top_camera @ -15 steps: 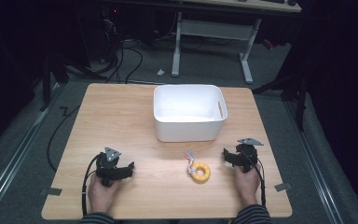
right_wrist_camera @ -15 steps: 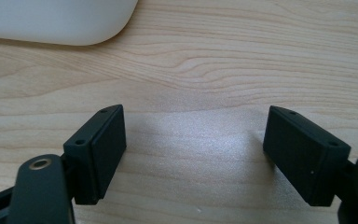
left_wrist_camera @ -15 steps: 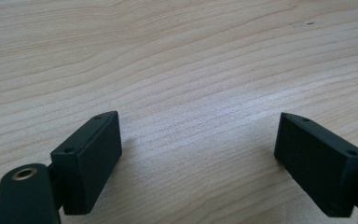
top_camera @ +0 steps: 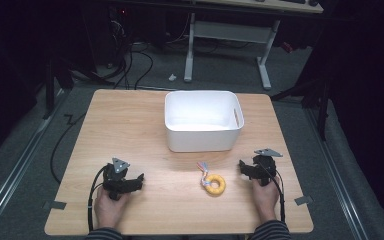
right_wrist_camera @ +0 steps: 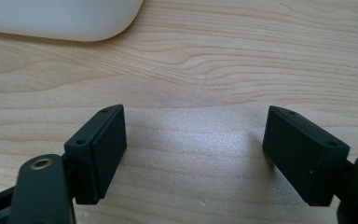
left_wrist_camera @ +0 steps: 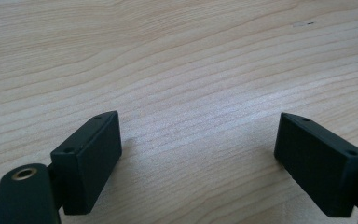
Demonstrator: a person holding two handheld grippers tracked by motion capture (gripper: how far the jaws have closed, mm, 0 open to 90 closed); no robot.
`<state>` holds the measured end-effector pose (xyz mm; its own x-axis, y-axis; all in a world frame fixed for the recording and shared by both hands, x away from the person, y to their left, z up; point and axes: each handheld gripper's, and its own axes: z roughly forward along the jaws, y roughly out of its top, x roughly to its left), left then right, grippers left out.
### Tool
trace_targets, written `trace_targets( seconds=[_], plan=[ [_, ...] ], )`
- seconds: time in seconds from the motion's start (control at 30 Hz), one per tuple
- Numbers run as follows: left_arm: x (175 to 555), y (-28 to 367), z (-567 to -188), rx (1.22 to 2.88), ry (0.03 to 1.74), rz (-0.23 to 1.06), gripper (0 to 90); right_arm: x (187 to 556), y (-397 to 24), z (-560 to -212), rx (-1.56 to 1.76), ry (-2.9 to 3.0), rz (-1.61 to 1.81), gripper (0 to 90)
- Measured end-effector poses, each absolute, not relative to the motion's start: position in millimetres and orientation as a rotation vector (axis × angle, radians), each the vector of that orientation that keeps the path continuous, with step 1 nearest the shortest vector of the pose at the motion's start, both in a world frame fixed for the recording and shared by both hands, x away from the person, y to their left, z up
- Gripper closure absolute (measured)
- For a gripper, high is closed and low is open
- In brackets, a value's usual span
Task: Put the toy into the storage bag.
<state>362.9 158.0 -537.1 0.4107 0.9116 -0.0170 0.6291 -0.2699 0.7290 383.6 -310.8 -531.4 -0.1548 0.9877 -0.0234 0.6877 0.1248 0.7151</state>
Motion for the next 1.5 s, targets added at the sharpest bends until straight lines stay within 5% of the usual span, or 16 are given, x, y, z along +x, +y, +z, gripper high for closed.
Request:
trace_targets(
  seconds=[1.5],
  plan=[
    [362.8,158.3,-537.1,2.003,1.305,0.544,15.0,362.4,-316.8,-509.3,1.658,2.08,0.803,20.5]
  ],
)
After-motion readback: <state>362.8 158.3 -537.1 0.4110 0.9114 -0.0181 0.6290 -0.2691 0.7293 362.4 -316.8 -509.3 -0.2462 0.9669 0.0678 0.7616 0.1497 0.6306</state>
